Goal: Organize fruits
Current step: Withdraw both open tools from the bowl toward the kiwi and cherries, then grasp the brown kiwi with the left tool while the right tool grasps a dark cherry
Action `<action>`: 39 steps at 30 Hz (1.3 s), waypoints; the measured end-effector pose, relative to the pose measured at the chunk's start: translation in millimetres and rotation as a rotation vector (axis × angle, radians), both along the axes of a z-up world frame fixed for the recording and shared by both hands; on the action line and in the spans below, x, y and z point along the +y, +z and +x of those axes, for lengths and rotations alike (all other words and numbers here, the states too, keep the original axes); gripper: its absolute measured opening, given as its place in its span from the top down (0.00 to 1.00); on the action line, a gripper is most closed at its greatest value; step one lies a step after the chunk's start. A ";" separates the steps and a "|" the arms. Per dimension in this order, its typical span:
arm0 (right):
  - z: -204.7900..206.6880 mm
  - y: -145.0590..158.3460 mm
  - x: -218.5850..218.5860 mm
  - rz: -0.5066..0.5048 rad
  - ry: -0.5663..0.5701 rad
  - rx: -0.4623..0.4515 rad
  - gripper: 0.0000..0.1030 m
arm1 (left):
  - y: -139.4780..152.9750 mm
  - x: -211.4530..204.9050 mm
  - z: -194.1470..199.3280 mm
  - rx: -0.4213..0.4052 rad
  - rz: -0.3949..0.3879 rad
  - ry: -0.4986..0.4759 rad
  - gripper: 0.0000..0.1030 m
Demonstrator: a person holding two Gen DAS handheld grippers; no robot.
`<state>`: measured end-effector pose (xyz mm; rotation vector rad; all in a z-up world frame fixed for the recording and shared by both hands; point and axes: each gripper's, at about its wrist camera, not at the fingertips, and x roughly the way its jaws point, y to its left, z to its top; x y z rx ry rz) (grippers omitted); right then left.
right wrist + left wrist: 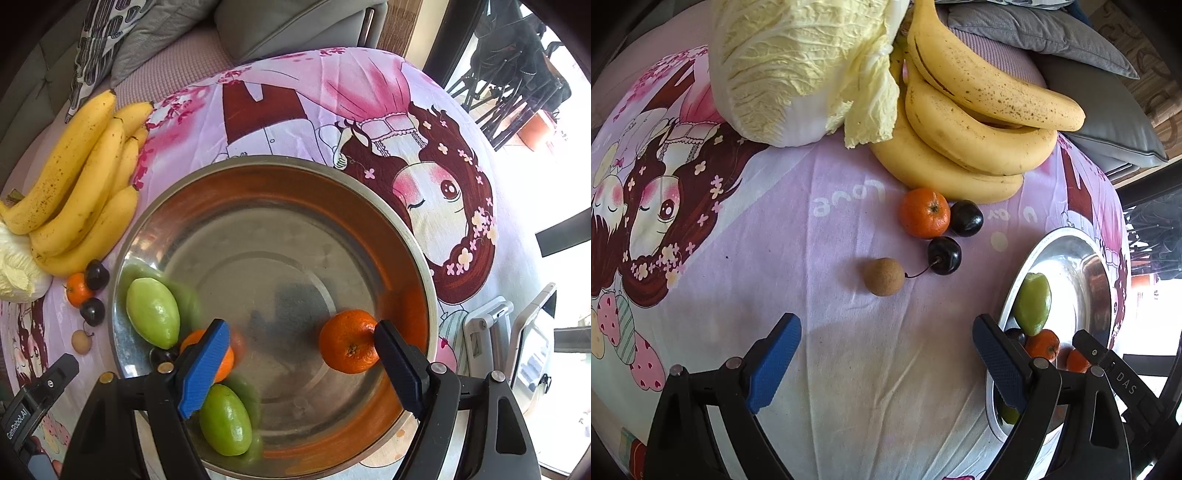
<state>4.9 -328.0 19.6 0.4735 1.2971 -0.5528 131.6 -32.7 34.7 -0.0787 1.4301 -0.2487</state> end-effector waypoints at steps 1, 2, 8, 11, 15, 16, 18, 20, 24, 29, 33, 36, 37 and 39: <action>2.8 1.9 1.7 -0.001 0.002 -0.011 0.19 | 0.9 4.0 3.1 -0.006 -0.002 0.003 0.09; 4.3 2.6 4.8 -0.001 0.005 -0.022 0.19 | 1.9 8.5 5.8 -0.011 -0.004 0.008 0.09; 15.2 6.8 24.3 0.091 0.051 -0.126 0.14 | 6.6 39.7 20.9 -0.043 -0.013 0.061 0.08; 21.6 -2.0 30.1 0.271 0.081 -0.197 0.14 | 8.3 51.0 27.0 -0.063 -0.013 0.067 0.08; 32.1 -5.4 49.0 0.262 0.122 -0.185 0.14 | 5.3 68.4 38.9 -0.054 -0.018 0.067 0.08; 34.7 -2.9 54.0 0.216 0.131 -0.171 0.14 | 3.0 68.6 41.3 -0.049 -0.017 0.064 0.08; 39.0 0.5 61.5 0.169 0.150 -0.156 0.14 | 1.6 73.7 45.4 -0.043 -0.017 0.059 0.08; 43.9 1.9 68.2 0.171 0.164 -0.165 0.14 | 0.0 77.6 49.6 -0.032 -0.032 0.052 0.08; 55.0 1.6 80.9 0.167 0.174 -0.159 0.14 | -3.7 77.8 57.1 -0.029 -0.042 0.047 0.08; 68.3 10.8 86.2 0.143 0.168 -0.172 0.14 | -13.8 83.0 62.3 0.016 -0.067 0.053 0.08; 82.7 23.9 96.8 0.087 0.194 -0.189 0.14 | -16.4 83.9 65.0 0.017 -0.085 0.037 0.10; 95.0 28.0 107.8 0.045 0.235 -0.189 0.14 | -16.1 84.9 68.7 0.018 -0.097 0.029 0.26; 98.9 27.7 111.2 0.037 0.245 -0.186 0.14 | -17.0 84.8 69.6 0.022 -0.105 0.023 0.28; 106.5 25.6 117.4 0.030 0.261 -0.187 0.15 | -20.5 79.6 70.5 0.029 -0.114 0.005 0.28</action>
